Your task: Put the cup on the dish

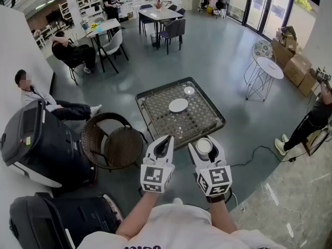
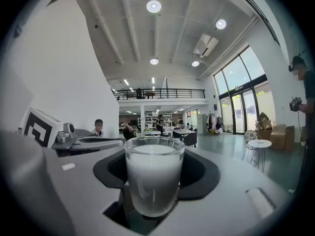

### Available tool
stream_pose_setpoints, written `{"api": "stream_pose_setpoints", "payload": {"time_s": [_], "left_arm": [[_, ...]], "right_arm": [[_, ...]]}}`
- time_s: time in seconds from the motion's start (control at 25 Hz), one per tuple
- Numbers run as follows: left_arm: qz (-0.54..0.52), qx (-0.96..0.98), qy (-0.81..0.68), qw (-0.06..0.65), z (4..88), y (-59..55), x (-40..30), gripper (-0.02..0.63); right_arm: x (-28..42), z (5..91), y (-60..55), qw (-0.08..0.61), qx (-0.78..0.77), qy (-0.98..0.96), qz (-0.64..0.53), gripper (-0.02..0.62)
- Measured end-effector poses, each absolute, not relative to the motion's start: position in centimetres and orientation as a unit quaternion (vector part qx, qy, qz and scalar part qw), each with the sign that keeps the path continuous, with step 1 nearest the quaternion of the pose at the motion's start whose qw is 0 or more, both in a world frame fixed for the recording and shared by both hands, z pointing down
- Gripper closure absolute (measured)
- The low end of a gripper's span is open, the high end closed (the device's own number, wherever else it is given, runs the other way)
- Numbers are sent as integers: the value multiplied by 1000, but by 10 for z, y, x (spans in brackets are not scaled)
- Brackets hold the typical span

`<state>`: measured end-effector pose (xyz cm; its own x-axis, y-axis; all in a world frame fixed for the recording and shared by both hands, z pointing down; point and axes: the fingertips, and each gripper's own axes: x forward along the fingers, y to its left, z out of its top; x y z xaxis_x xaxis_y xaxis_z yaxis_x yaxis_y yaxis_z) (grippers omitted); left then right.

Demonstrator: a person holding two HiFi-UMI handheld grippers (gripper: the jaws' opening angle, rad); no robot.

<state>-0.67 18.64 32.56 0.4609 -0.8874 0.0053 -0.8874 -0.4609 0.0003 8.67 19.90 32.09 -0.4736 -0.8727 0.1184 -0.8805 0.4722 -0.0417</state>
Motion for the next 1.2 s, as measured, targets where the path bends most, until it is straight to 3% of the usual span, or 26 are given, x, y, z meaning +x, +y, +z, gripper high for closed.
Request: {"api": "stream_pose_setpoints", "payload": {"time_s": [0.48, 1.2], "left_arm": [[14, 861, -509, 4, 335, 179, 45, 603], [30, 869, -491, 50, 373, 117, 55, 603]], "right_arm": [[135, 325, 190, 33, 515, -855, 52, 345], [137, 358, 136, 38, 514, -853, 85, 344]]}}
